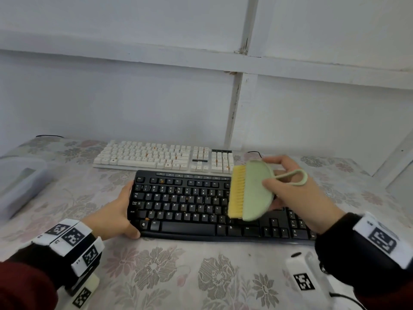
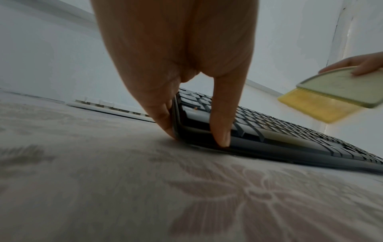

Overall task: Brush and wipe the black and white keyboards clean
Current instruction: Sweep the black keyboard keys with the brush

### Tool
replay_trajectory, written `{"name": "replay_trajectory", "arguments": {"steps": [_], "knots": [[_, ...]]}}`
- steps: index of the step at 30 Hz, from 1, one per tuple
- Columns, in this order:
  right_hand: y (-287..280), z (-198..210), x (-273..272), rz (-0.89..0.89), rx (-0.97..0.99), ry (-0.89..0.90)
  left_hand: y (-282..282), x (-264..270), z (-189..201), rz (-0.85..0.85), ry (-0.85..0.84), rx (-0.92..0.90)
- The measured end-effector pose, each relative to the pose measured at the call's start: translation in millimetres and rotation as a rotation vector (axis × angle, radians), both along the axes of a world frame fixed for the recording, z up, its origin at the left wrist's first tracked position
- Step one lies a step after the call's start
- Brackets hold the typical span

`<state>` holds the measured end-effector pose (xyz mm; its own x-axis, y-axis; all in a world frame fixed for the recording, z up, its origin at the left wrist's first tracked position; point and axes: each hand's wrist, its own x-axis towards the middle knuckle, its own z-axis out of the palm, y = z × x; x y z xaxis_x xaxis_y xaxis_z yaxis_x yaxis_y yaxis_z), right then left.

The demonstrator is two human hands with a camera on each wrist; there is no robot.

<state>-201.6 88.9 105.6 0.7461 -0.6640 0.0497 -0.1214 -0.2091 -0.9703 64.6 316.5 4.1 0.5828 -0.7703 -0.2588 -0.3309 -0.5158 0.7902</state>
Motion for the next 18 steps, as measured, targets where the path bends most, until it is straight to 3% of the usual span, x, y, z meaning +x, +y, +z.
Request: {"name": "replay_trajectory", "arguments": {"steps": [4, 11, 18], "knots": [[-8.3, -0.8, 15.7, -0.029, -0.007, -0.041, 0.5, -0.5, 0.6, -0.002, 0.000, -0.004], [3.5, -24.0, 17.1, 0.041, 0.004, 0.124, 0.1, 0.2, 1.7, -0.006, -0.009, 0.019], [23.0, -25.5, -4.0, 0.281, 0.036, 0.298, -1.4, -0.5, 0.6, -0.005, -0.015, 0.005]]}}
